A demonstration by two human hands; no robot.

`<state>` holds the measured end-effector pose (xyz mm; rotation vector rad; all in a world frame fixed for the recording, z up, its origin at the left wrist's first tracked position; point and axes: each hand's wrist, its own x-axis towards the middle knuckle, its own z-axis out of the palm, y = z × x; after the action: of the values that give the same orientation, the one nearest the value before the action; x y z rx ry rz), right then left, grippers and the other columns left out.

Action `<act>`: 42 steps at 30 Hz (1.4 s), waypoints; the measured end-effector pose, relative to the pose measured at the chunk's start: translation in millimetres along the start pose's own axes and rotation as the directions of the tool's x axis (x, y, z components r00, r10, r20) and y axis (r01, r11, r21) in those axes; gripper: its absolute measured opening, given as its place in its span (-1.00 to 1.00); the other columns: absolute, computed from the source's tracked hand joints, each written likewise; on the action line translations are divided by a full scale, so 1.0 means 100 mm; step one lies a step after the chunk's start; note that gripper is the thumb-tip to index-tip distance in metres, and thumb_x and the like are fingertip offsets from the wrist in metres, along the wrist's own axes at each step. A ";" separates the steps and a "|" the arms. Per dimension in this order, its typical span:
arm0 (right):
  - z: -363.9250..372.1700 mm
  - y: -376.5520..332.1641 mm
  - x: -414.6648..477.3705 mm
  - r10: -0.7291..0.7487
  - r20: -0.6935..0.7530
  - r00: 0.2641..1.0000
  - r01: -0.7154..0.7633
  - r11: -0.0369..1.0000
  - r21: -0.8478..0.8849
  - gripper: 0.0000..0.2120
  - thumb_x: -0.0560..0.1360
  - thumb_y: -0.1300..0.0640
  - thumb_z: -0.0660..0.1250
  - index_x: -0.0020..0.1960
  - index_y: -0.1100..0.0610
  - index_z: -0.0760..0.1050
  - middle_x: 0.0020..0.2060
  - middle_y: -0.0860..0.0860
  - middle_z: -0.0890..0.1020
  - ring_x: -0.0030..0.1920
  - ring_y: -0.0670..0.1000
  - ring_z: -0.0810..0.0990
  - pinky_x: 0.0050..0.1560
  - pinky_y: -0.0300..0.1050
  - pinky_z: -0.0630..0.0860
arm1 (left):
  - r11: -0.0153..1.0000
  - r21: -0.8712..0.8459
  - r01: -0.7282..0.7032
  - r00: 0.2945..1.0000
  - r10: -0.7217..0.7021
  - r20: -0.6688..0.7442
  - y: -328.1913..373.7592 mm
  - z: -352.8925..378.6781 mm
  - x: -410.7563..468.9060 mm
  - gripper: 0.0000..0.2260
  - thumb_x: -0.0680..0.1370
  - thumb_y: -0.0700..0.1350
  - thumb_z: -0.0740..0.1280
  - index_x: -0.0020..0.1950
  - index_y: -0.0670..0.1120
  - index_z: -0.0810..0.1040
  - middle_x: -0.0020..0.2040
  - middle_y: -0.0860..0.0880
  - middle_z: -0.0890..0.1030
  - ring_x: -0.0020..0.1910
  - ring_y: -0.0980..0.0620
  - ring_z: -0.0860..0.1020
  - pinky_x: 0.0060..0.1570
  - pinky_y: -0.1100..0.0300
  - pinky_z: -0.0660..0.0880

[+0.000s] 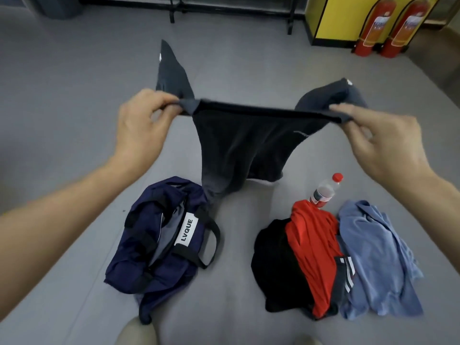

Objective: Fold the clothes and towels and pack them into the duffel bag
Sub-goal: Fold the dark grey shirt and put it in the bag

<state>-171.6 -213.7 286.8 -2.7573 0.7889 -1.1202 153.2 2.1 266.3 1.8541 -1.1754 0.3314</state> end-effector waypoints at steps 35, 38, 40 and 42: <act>2.88 0.70 -4.04 0.259 0.611 0.748 -0.381 0.922 0.075 -0.49 0.66 0.08 0.07 0.58 0.18 0.20 0.55 0.03 0.27 0.53 0.01 0.29 0.53 -0.12 0.21 | 0.825 0.544 0.154 0.605 -0.514 0.608 -2.28 1.94 -3.98 -0.43 0.66 0.18 -0.16 0.65 0.03 -0.08 0.65 -0.07 -0.03 0.63 -0.05 -0.06 0.58 -0.08 0.00; 2.80 0.82 -3.93 0.315 0.628 0.711 -0.473 0.875 0.097 -0.49 0.70 0.04 0.07 0.62 0.10 0.11 0.56 -0.06 0.22 0.55 -0.19 0.17 0.53 -0.29 0.08 | 0.815 0.553 0.170 0.617 -0.526 0.585 -2.43 1.91 -3.94 -0.42 0.66 0.20 -0.15 0.65 0.03 -0.07 0.65 -0.05 -0.03 0.63 -0.02 -0.07 0.58 -0.07 -0.01; 2.78 0.91 -3.90 0.349 0.634 0.690 -0.510 0.856 0.084 -0.48 0.70 0.01 0.07 0.62 0.04 0.06 0.56 -0.11 0.18 0.54 -0.28 0.11 0.51 -0.35 0.05 | 0.802 0.556 0.218 0.621 -0.554 0.555 -2.57 1.87 -3.87 -0.38 0.64 0.25 -0.14 0.65 0.02 -0.06 0.65 -0.03 -0.03 0.63 0.00 -0.08 0.59 -0.04 -0.07; 2.76 1.01 -3.94 0.352 0.630 0.692 -0.485 0.873 0.045 -0.47 0.68 -0.04 0.05 0.62 0.06 0.10 0.56 -0.08 0.20 0.55 -0.25 0.12 0.51 -0.35 0.04 | 0.780 0.560 0.280 0.610 -0.595 0.523 -2.72 1.80 -3.78 -0.31 0.60 0.33 -0.12 0.66 0.02 -0.03 0.66 -0.03 -0.05 0.63 0.00 -0.09 0.58 0.02 -0.13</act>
<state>-269.7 -147.7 -190.6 -2.3294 1.0450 -0.1791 143.5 125.0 -217.6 2.7275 -1.0652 -0.4884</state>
